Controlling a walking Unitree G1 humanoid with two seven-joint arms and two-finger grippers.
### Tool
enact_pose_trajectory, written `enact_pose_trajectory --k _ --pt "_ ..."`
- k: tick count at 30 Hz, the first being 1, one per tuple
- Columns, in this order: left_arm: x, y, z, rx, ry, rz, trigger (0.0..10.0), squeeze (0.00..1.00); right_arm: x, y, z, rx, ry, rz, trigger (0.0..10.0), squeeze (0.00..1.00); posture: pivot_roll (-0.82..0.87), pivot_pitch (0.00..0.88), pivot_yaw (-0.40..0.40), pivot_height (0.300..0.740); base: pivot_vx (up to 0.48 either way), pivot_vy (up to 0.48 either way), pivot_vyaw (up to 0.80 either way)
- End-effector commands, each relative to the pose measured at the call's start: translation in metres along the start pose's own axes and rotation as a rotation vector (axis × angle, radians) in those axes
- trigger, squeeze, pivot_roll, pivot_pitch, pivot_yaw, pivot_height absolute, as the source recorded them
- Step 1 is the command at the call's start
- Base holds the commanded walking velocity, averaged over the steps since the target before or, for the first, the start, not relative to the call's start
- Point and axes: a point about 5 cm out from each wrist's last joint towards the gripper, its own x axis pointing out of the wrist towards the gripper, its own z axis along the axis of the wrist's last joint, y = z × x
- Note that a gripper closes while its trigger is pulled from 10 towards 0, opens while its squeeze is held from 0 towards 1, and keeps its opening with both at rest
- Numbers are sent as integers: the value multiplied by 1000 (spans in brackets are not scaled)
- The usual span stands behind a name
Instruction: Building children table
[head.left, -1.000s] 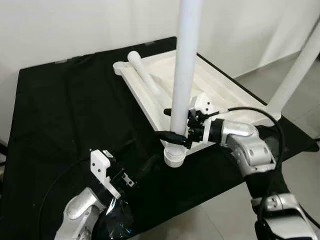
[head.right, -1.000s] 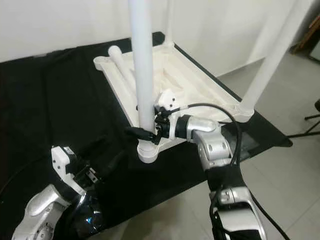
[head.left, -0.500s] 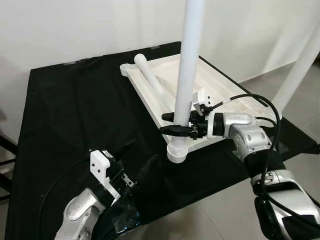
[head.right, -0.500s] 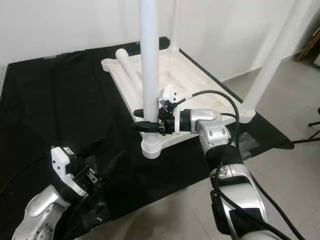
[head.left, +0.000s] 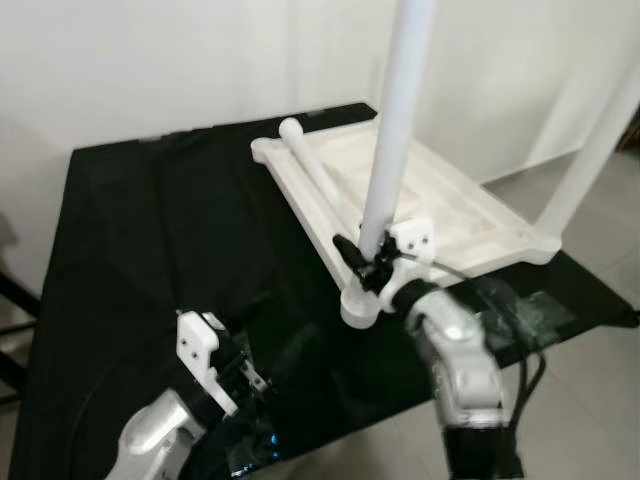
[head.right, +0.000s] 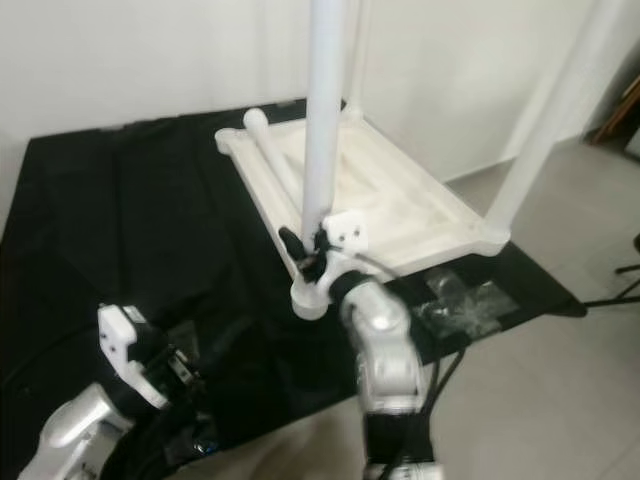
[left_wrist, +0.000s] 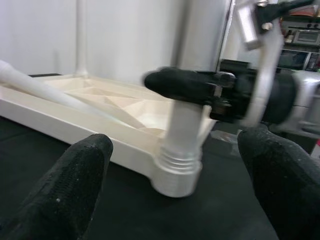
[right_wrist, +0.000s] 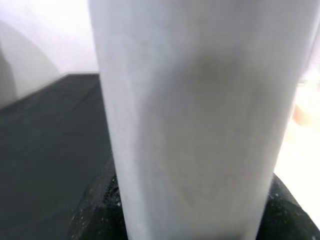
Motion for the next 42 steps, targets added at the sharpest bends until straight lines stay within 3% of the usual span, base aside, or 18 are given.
enact_pose_trajectory --k 1,4,5,6,7,9,10,11,12,14,17,18,26,30,31,34,35,42 --pt "-1 2 0 0 11 -5 10000 0 -16 10 -50 37 261 3 0 0 -32 177 21 740 0 0 0" --pt "1 3 -2 -7 17 -20 10000 0 -9 6 -47 11 248 20 0 0 -19 170 9 740 0 0 0" --pt "1 4 -2 -6 18 -21 10000 0 -7 4 -47 14 259 8 4980 0 -17 168 11 740 0 0 0" --pt "1 4 -2 -6 18 -21 10000 0 -7 4 -47 14 259 8 4980 0 -17 168 11 740 0 0 0" --pt "1 4 -2 -3 17 -11 10000 0 -4 7 -46 19 254 29 10000 0 -17 165 11 740 0 0 0" --pt "1 5 -2 0 15 -3 10000 0 -3 9 -45 23 249 45 10000 0 -16 163 10 740 0 0 0" --pt "1 5 -2 3 13 4 10000 0 -1 11 -40 23 229 73 10000 482 -13 161 10 740 0 0 0" --pt "1 5 -2 3 13 4 10000 0 -1 11 -40 23 229 73 10000 482 -13 161 10 740 0 0 0" --pt "1 5 -3 3 12 6 10000 0 5 11 -32 45 192 125 10000 1000 -10 158 7 740 0 0 0" --pt "2 5 -3 2 12 5 10000 0 10 9 -23 70 142 190 10000 1000 -15 152 5 740 0 0 0" --pt "3 3 -5 -7 15 -2 10000 0 8 10 24 32 -15 508 10000 906 -15 142 3 740 0 0 0" --pt "4 3 -5 -9 15 -3 10000 0 4 5 32 -35 -31 603 10000 0 -13 136 -1 740 0 0 0" --pt "6 2 -7 -6 10 0 10000 0 7 -21 36 -186 46 855 10000 0 -16 126 -13 740 0 0 0" --pt "7 2 -8 -4 9 2 10000 0 17 -28 39 -179 64 903 10000 0 -14 123 -11 740 0 0 0" --pt "7 1 -8 -3 9 2 10000 0 24 -32 42 -169 68 911 8510 0 -11 123 -11 740 0 0 0" --pt "7 1 -8 -3 9 2 10000 0 24 -32 42 -169 68 911 8510 0 -11 123 -11 740 0 0 0" --pt "7 1 -8 -2 10 2 10000 0 27 -34 43 -162 71 916 0 0 -10 124 -12 740 0 0 0" --pt "5 0 -7 2 10 7 10000 0 24 -46 37 -125 85 926 0 0 -15 140 -16 740 0 0 0"
